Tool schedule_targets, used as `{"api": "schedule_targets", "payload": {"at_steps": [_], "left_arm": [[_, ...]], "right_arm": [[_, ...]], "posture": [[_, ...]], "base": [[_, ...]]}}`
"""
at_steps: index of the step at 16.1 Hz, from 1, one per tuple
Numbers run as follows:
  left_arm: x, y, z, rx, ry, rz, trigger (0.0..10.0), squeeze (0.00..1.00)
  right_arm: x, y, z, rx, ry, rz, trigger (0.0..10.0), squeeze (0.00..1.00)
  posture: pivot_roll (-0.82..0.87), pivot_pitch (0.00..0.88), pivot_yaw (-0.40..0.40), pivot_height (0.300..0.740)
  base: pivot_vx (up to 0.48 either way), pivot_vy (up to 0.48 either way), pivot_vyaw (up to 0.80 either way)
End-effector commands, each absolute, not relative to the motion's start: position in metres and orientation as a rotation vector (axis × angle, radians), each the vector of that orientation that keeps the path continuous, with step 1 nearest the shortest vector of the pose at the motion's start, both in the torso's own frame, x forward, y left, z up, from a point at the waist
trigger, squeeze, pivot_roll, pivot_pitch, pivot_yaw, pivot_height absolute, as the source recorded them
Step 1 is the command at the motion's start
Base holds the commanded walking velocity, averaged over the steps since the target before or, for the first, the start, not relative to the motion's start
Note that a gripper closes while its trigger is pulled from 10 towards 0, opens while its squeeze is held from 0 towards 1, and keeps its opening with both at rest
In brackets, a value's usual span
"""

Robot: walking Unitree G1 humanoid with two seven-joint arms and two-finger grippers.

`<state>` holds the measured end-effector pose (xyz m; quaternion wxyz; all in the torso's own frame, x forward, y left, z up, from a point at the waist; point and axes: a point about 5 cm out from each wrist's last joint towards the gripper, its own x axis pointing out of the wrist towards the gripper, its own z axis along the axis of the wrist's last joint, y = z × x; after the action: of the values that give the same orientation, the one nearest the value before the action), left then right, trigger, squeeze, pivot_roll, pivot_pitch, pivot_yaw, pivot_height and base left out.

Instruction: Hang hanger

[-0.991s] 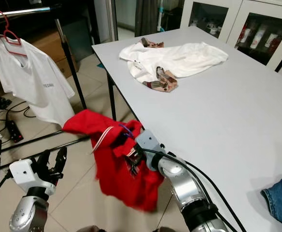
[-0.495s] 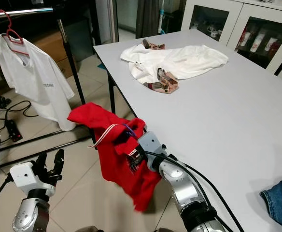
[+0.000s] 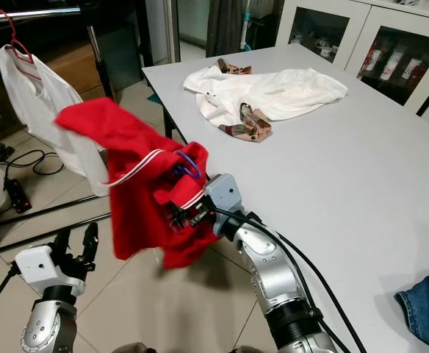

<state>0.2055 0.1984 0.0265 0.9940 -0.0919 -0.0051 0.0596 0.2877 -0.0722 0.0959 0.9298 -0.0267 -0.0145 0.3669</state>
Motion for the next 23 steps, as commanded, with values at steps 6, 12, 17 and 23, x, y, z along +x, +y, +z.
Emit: {"api": "schedule_targets", "payload": {"at_steps": [6, 12, 17, 23], "left_arm": [[0.207, 0.197, 0.029, -0.173, -0.017, 0.116, 10.0, 0.00], [0.209, 0.197, 0.029, -0.164, -0.015, 0.110, 10.0, 0.00], [0.210, 0.198, 0.029, -0.157, -0.011, 0.107, 10.0, 0.00], [0.212, 0.197, 0.029, -0.148, -0.007, 0.095, 10.0, 0.00]], "right_arm": [[0.285, -0.076, 0.094, -0.045, -0.026, 0.749, 10.0, 0.00], [0.285, -0.077, 0.090, -0.045, -0.009, 0.746, 10.0, 0.00], [0.281, -0.078, 0.080, -0.057, 0.031, 0.761, 10.0, 0.00], [0.281, -0.082, 0.067, -0.045, 0.090, 0.760, 10.0, 0.00]], "posture": [[0.07, 0.000, 0.010, 0.736], [0.07, 0.000, 0.013, 0.736], [0.07, 0.000, 0.015, 0.736], [0.07, 0.000, 0.021, 0.736]], "base": [[0.000, 0.452, 0.00], [0.000, 0.480, 0.00], [0.000, 0.163, 0.00], [0.000, 0.000, 0.00]]}}
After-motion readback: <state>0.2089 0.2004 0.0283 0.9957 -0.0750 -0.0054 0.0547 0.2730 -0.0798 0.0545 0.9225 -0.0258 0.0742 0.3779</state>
